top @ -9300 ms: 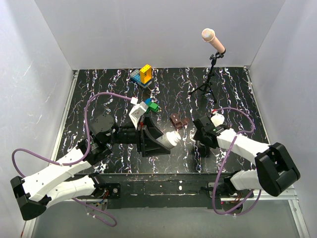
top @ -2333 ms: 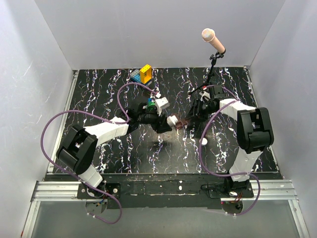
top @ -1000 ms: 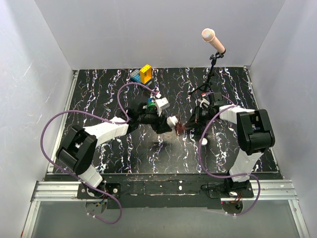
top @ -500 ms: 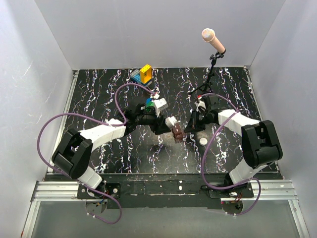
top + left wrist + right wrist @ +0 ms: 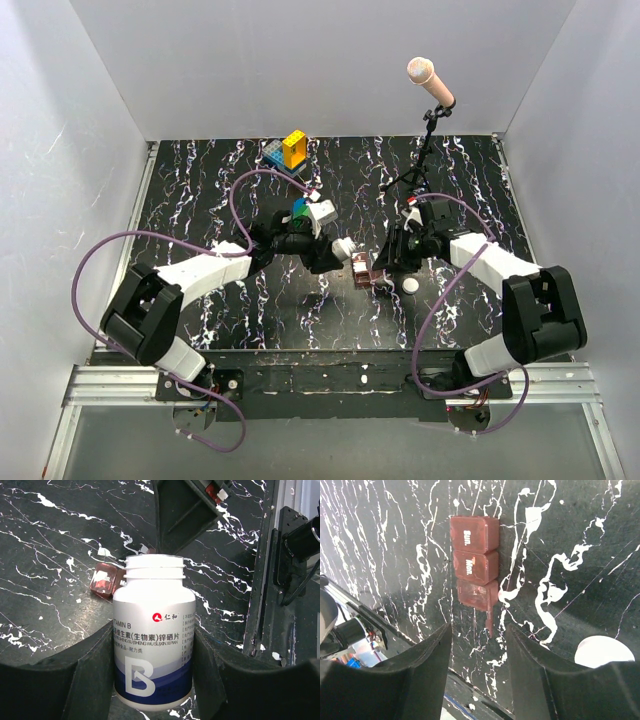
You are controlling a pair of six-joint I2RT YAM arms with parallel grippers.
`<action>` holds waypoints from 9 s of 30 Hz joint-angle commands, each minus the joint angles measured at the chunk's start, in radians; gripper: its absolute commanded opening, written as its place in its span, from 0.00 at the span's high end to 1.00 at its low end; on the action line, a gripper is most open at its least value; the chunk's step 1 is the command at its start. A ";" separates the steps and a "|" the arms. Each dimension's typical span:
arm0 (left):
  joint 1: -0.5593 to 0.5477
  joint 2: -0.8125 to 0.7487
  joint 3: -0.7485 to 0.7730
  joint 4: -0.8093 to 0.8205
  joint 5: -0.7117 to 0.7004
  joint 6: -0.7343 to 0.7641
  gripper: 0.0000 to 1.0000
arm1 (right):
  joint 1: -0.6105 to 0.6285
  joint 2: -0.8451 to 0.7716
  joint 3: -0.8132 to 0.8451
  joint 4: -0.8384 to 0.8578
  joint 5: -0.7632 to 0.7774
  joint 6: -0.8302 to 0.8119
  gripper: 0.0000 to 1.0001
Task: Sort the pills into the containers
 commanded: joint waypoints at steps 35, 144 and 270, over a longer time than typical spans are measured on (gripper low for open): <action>-0.123 0.096 0.097 -0.189 -0.038 0.163 1.00 | -0.104 -0.193 -0.045 -0.056 0.027 -0.019 0.19; -0.173 0.406 0.546 -0.727 -0.225 0.424 1.00 | -0.136 -0.117 -0.091 -0.016 -0.071 -0.050 0.20; -0.307 0.498 0.761 -0.950 -0.569 0.576 1.00 | -0.136 -0.114 -0.114 -0.002 -0.091 -0.054 0.21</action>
